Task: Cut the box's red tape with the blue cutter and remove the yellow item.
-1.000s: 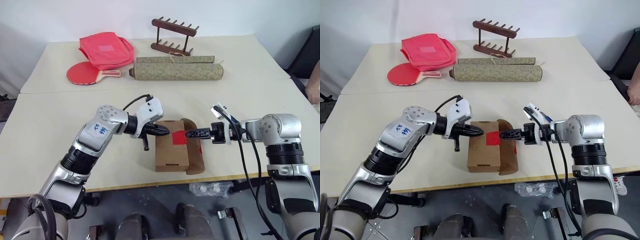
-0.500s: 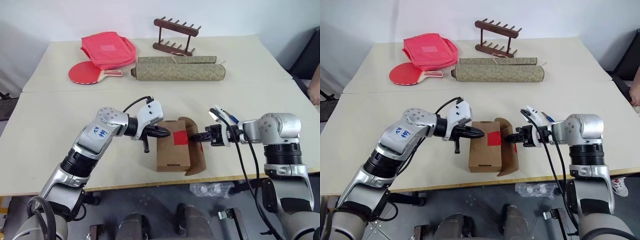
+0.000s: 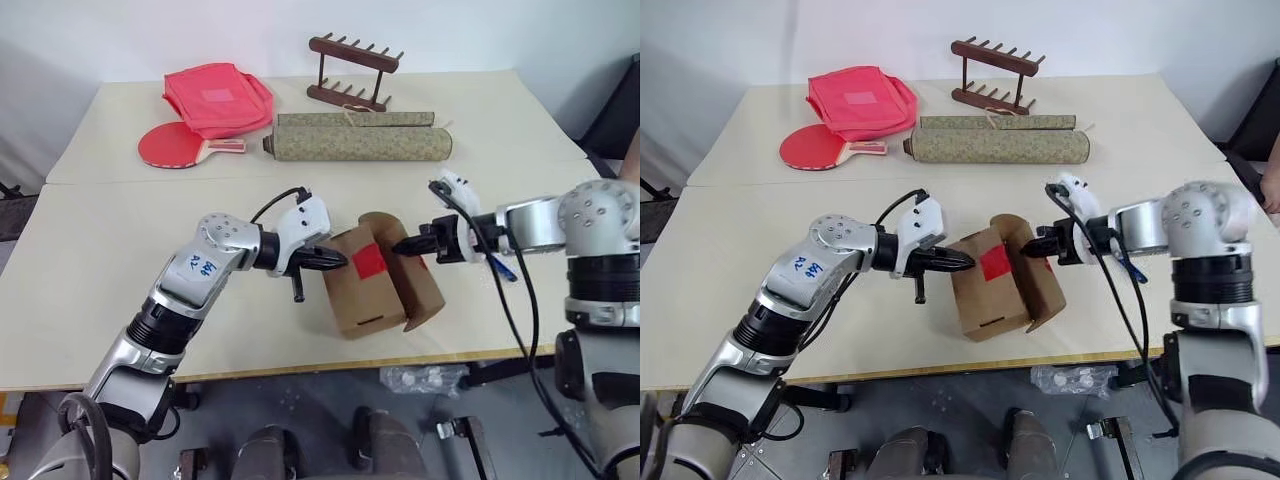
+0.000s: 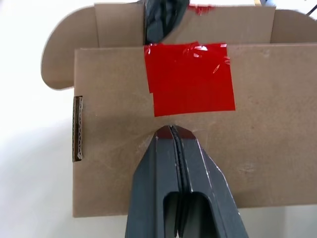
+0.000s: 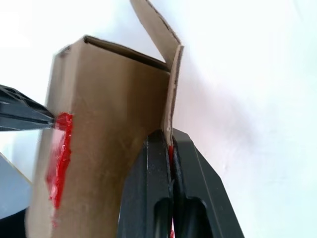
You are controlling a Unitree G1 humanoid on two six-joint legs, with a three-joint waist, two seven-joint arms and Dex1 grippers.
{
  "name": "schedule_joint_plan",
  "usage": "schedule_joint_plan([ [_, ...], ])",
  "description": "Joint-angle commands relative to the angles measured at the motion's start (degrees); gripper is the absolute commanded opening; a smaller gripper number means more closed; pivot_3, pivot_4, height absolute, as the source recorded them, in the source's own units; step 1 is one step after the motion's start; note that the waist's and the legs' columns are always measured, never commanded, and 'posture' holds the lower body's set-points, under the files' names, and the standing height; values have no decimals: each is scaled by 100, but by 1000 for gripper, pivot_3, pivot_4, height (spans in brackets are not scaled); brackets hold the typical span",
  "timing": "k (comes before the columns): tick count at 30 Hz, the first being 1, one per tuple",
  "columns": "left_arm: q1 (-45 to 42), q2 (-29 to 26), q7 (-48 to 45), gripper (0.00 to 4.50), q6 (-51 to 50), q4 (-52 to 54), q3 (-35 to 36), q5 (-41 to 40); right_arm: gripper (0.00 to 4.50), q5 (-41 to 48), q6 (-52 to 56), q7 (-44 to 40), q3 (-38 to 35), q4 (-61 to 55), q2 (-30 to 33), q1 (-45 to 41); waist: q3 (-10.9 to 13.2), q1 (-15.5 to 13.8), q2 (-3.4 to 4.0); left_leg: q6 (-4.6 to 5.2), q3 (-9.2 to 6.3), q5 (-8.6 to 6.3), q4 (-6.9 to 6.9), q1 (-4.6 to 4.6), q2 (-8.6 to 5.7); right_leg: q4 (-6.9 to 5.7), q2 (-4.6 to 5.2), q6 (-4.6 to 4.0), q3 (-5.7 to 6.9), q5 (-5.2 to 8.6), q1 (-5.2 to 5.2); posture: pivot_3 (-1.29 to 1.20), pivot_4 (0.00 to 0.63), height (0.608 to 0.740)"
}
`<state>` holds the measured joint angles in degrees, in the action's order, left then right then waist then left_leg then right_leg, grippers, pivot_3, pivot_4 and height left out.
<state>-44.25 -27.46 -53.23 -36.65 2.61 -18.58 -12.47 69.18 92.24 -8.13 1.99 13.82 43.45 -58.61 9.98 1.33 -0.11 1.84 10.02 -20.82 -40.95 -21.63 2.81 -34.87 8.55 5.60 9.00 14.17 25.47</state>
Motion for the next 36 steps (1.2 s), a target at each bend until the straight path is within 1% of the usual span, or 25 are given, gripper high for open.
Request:
schedule_joint_plan([
  [1,100,115,155,0,101,-221,-147,238,16,1669,26,879,314,-69,417,-372,0,-4,0,1,0,0,1,0,2,1,1,0,0,0,0,0,150,740],
  [5,154,272,348,0,267,-376,-136,350,16,3167,-47,2184,823,5,718,-691,0,-19,0,4,0,-1,0,-1,5,3,3,1,-1,0,0,0,150,740],
  [6,171,296,398,0,298,-395,-112,375,16,3737,-308,2640,1051,-67,838,-710,0,-28,0,5,0,-1,0,-1,7,2,4,1,-1,0,0,0,150,740],
  [8,160,356,518,0,326,-479,-33,405,16,4306,-654,3256,1339,-148,923,-797,0,-54,-1,6,-1,-1,-1,-1,13,3,4,1,0,0,-1,0,150,740],
  [12,123,388,604,0,356,-621,45,433,16,4382,-918,3902,1235,20,421,-976,-1,-75,-1,12,4,0,-6,-1,13,2,5,6,-5,-4,-1,0,150,740],
  [14,141,379,630,0,393,-677,84,484,16,4382,-1085,4434,1191,-173,52,-1027,-2,-84,-2,15,4,2,-8,0,17,-2,4,6,-5,-6,-1,0,150,740],
  [15,149,378,633,0,414,-703,92,511,16,4382,-1195,4710,1033,-202,-224,-1016,-2,-86,-1,15,4,3,-9,0,19,-4,4,5,-5,-7,-1,0,150,740],
  [17,163,384,648,0,435,-735,106,571,16,4382,-1302,5125,806,-249,-563,-1014,-2,-84,-1,16,5,3,-10,0,21,-7,4,4,-6,-7,-1,0,150,740],
  [19,169,418,674,0,445,-742,148,608,16,4382,-1309,5434,685,-353,-596,-944,-2,-102,-1,16,5,4,-8,-6,24,-8,2,4,-4,-7,5,0,150,740],
  [20,157,470,698,0,373,-714,334,474,16,4382,-1360,5656,694,-510,-514,-838,-3,-138,-3,16,2,4,-8,-14,23,-6,2,4,-1,-7,12,0,150,740],
  [23,52,500,627,0,-66,-483,886,-22,16,4382,-1516,5896,573,-918,-452,-297,-4,-144,-5,17,-26,3,-20,-65,22,16,2,9,15,-9,24,0,150,740],
  [25,60,398,461,0,-225,-348,1114,-280,16,4382,-1644,5940,557,-1248,-389,239,-8,-120,-12,22,-23,1,-14,-66,13,29,3,16,14,-13,24,0,150,740],
  [28,9,173,176,0,-690,-86,1585,-876,16,4382,-1897,5892,589,-1730,-266,1190,-15,-113,-19,20,-21,-1,3,-54,11,39,-2,20,18,-15,20,0,150,740],
  [30,-98,84,63,0,-1011,115,1771,-1227,16,4382,-1977,5738,569,-1943,8,1709,-20,-109,-21,12,-23,-4,3,-45,12,37,-15,20,21,-14,15,0,150,740],
  [32,-192,76,96,0,-1138,201,1785,-1333,16,4382,-2070,5587,560,-2076,198,1960,-30,-125,-31,12,-25,-4,2,-40,16,42,-16,18,20,-13,3,0,150,740],
  [36,-244,181,157,0,-928,155,1302,-1081,16,4382,-2195,5409,618,-2127,344,1974,-51,-112,-43,13,-15,-4,-1,-22,21,46,-14,20,2,-14,-12,0,150,740],
])
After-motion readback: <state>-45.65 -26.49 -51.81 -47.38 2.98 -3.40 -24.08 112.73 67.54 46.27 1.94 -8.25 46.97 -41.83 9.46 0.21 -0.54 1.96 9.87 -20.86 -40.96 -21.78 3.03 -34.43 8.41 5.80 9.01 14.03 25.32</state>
